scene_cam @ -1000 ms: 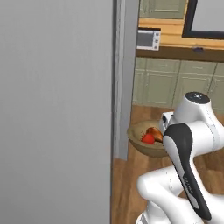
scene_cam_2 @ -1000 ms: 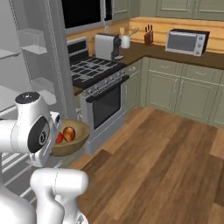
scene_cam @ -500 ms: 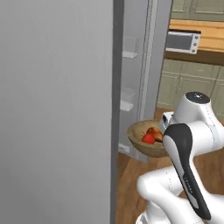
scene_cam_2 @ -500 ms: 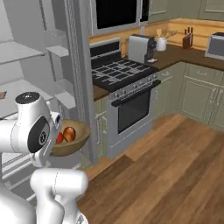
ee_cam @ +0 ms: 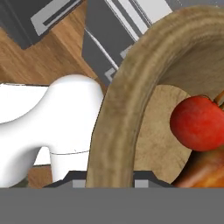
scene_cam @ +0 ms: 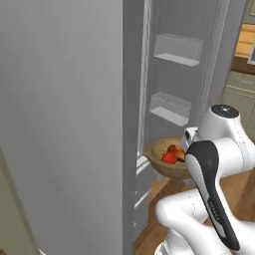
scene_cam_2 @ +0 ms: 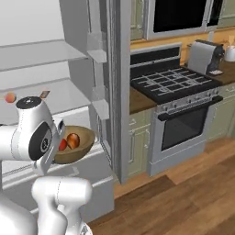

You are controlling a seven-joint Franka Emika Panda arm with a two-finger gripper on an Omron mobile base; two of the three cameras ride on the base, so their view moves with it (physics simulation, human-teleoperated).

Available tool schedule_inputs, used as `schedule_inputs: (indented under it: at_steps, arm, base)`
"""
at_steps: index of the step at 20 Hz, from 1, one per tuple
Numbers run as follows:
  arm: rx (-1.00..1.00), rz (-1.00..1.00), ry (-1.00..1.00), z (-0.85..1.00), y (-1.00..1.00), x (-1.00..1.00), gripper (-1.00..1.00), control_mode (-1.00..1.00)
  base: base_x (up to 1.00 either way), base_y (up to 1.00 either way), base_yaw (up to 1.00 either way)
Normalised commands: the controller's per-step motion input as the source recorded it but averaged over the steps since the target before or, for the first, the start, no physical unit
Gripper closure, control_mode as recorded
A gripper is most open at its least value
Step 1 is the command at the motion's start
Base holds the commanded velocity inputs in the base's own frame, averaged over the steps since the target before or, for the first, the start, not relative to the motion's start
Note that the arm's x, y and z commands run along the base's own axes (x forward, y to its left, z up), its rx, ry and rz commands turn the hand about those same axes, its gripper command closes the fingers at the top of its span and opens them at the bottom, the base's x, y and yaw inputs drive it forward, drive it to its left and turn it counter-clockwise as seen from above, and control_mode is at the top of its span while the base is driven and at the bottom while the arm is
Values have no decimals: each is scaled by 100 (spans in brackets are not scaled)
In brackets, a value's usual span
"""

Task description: Pick the chicken drumstick and tomato from their plates and place them in the bowl. Then put the bowl in the fridge.

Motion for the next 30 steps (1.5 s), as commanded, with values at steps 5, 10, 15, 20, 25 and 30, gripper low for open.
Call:
schedule_inputs:
  at_steps: [5, 10, 15, 20, 25, 30]
  arm:
    - [0, 0, 0, 0, 0, 0, 100, 100]
    - [0, 0, 0, 0, 0, 0, 100, 100]
    - [0, 0, 0, 0, 0, 0, 100, 100]
    - [0, 0, 0, 0, 0, 0, 100, 100]
    - [0, 0, 0, 0, 0, 0, 100, 100]
    - [0, 0, 0, 0, 0, 0, 100, 100]
  base:
    - [20, 0, 53]
    - [39, -3, 49]
    - [45, -18, 43]
    - [40, -40, 37]
    - [40, -24, 41]
    - [45, -9, 20]
